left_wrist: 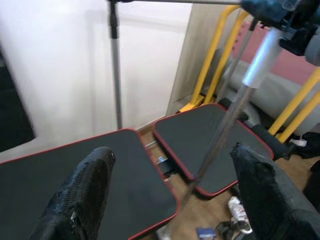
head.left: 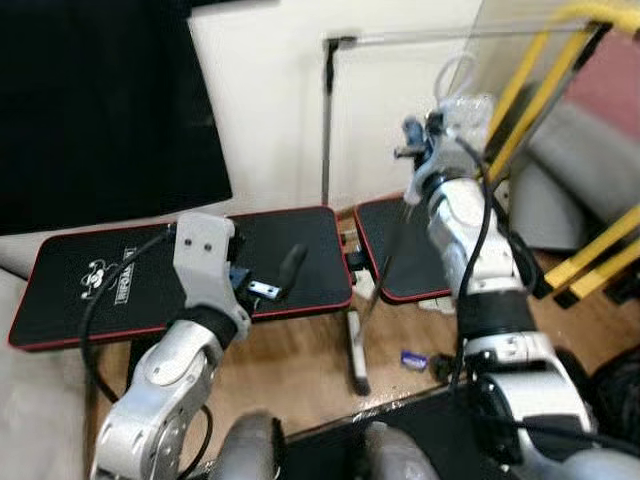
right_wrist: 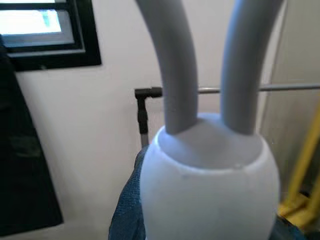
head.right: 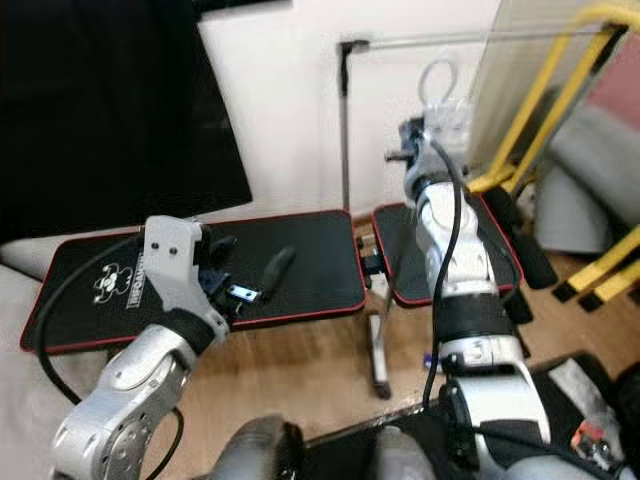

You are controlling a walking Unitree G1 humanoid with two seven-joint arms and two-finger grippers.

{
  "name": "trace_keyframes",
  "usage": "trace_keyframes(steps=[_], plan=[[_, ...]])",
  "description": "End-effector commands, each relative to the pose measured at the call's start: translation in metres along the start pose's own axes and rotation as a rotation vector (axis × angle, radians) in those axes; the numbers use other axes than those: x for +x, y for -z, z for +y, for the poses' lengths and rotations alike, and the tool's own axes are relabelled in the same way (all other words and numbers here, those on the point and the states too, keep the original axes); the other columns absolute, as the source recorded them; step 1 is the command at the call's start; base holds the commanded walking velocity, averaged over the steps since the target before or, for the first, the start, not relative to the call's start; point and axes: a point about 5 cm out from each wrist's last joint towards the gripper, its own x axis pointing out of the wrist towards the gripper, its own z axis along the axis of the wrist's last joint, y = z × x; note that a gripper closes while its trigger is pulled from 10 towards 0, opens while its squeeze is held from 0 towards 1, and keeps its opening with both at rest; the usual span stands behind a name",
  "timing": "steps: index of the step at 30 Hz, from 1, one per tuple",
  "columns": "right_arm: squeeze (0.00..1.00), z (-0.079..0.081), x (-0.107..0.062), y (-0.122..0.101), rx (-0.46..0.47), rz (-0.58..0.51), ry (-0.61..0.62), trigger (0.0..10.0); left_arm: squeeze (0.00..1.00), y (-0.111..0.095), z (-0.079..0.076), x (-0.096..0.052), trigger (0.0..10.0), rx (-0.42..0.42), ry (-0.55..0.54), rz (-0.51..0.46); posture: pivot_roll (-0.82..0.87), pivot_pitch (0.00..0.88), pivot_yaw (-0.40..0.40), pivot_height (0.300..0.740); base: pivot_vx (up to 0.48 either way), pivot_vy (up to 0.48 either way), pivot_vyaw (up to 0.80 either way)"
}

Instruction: Sweep floor

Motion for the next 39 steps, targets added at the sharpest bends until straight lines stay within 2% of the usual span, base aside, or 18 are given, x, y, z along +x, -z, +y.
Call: trace_keyframes(steps=[1, 3, 15, 20, 23, 25, 28, 30, 36, 37, 38, 39], plan=[[0.00, 0.010, -0.001, -0.023, -0.031, -0.106, -0.087, 10.0, 0.00, 0.002, -0.003, 0.000, 10.0, -0.011, 0.012, 0.012, 0.12, 0.133, -0.087, 0.740, 0.262, 0.000, 0.00], [0.00, 0.015, -0.002, -0.025, -0.030, -0.115, -0.115, 10.0, 0.00, 0.002, -0.003, 0.000, 10.0, -0.016, 0.011, 0.010, 0.12, 0.141, -0.089, 0.740, 0.000, 0.000, 0.00], [0.00, 0.006, 0.006, -0.030, -0.102, -0.149, -0.033, 10.0, 0.00, 0.002, -0.006, -0.005, 10.0, -0.027, 0.010, 0.011, 0.13, 0.142, -0.090, 0.740, 0.000, 0.000, 0.00], [0.00, 0.012, 0.013, -0.033, -0.134, -0.160, -0.061, 10.0, 0.00, 0.002, -0.007, -0.008, 10.0, -0.030, 0.011, 0.014, 0.14, 0.138, -0.091, 0.740, 0.000, 0.000, 0.00], [0.00, 0.021, 0.021, -0.032, -0.201, -0.157, -0.091, 10.0, 0.00, 0.000, -0.008, -0.011, 10.0, -0.029, 0.007, 0.013, 0.15, 0.162, -0.092, 0.740, 0.000, 0.000, 0.00], [0.00, 0.023, 0.022, -0.031, -0.213, -0.158, -0.097, 10.0, 0.00, 0.000, -0.008, -0.012, 10.0, -0.028, 0.006, 0.013, 0.15, 0.162, -0.092, 0.740, 0.000, 0.000, 0.00], [0.00, 0.027, 0.025, -0.032, -0.210, -0.156, -0.106, 10.0, 0.00, -0.001, -0.008, -0.013, 10.0, -0.027, 0.005, 0.013, 0.16, 0.173, -0.091, 0.740, 0.000, 0.000, 0.00], [0.00, 0.035, 0.030, -0.029, -0.204, -0.135, -0.144, 10.0, 0.00, -0.002, -0.008, -0.016, 10.0, -0.027, 0.002, 0.015, 0.16, 0.185, -0.090, 0.740, 0.000, 0.000, 0.00], [0.00, 0.039, 0.036, -0.028, -0.191, -0.100, -0.178, 10.0, 0.00, -0.004, -0.008, -0.018, 10.0, -0.028, 0.000, 0.017, 0.16, 0.194, -0.088, 0.740, 0.000, 0.000, 0.00], [0.75, 0.040, 0.038, -0.027, -0.190, -0.085, -0.189, 10.0, 0.00, -0.004, -0.008, -0.019, 10.0, -0.028, 0.000, 0.018, 0.16, 0.197, -0.088, 0.740, 0.000, 0.000, 0.00], [1.00, 0.040, 0.039, -0.026, -0.191, -0.078, -0.194, 10.0, 0.00, -0.004, -0.008, -0.020, 10.0, -0.028, -0.001, 0.019, 0.16, 0.197, -0.088, 0.740, 0.000, 0.000, 0.00], [1.00, 0.039, 0.040, -0.026, -0.193, -0.074, -0.189, 10.0, 0.00, -0.004, -0.008, -0.020, 10.0, -0.029, -0.002, 0.021, 0.16, 0.198, -0.087, 0.740, 0.000, 0.000, 0.00]])
